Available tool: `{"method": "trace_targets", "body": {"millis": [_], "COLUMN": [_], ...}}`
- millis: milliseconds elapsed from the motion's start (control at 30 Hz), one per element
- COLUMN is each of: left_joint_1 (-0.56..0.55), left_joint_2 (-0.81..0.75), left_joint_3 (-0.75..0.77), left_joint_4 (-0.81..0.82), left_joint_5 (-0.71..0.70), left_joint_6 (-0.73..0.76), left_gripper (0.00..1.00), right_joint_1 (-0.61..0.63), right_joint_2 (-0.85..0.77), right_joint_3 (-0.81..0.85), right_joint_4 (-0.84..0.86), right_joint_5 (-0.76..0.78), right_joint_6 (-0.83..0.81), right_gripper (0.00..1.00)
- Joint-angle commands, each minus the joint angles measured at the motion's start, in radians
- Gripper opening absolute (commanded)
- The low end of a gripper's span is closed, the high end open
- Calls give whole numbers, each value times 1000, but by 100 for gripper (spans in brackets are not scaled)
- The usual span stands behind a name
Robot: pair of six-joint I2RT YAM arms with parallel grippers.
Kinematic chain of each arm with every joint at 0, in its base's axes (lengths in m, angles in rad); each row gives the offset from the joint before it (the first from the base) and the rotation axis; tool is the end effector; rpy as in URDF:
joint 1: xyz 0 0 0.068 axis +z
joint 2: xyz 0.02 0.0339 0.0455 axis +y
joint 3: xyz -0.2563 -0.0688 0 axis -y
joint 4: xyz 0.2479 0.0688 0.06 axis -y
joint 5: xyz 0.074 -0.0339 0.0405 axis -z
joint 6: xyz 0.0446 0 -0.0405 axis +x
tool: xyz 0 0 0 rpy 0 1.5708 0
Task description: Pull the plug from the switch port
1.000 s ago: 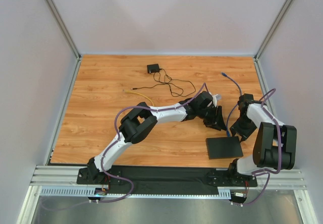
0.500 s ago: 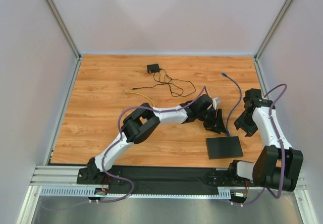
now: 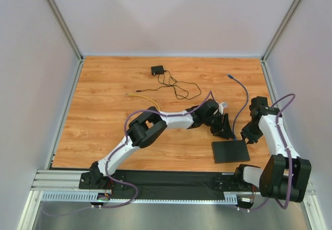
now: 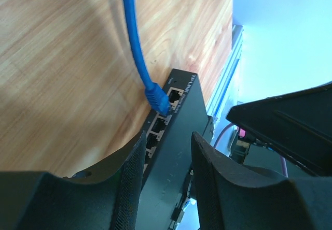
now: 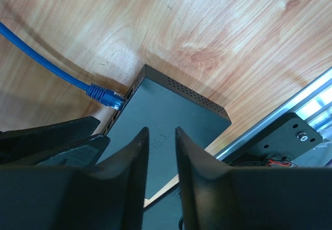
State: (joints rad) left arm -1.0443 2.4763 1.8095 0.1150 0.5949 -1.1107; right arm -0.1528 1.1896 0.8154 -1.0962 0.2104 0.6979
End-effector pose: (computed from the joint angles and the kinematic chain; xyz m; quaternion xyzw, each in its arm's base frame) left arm 0.2538 -0.4864 0.1074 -0.1152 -0.8389 0.5319 0.0045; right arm 0.1855 -0.0380 0.1996 0.4146 0.9025 -0.0876 0.0763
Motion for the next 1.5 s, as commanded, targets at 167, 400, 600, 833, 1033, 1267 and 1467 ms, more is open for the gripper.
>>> {"method": "trace_targets", "body": {"millis": [167, 400, 600, 833, 1033, 1267, 1467], "left_joint_1": [-25, -40, -43, -42, -45, -45, -45], "left_joint_2": [12, 58, 50, 4, 12, 30, 62], "left_joint_3": [46, 13, -2, -48, -61, -56, -55], "left_joint_4": [-44, 127, 111, 84, 103, 182, 291], "left_joint_5": [-53, -76, -118, -164, -141, -101, -43], "left_joint_6": [-32, -150, -143, -139, -178, -192, -239], "left_gripper": [47, 47, 47, 43, 34, 34, 38], "right_joint_1": [4, 4, 4, 4, 4, 4, 4], "right_joint_2": [-24, 14, 54, 91, 99, 126, 134], "right_joint_3": [-16, -27, -35, -38, -32, -33, -36], "right_joint_4": [19, 28, 61, 76, 73, 84, 90], "right_joint_5": [43, 40, 35, 18, -2, -14, -17], "right_joint_6": [60, 64, 58, 41, 26, 18, 15], "right_gripper": [20, 12, 10, 8, 5, 6, 6]}}
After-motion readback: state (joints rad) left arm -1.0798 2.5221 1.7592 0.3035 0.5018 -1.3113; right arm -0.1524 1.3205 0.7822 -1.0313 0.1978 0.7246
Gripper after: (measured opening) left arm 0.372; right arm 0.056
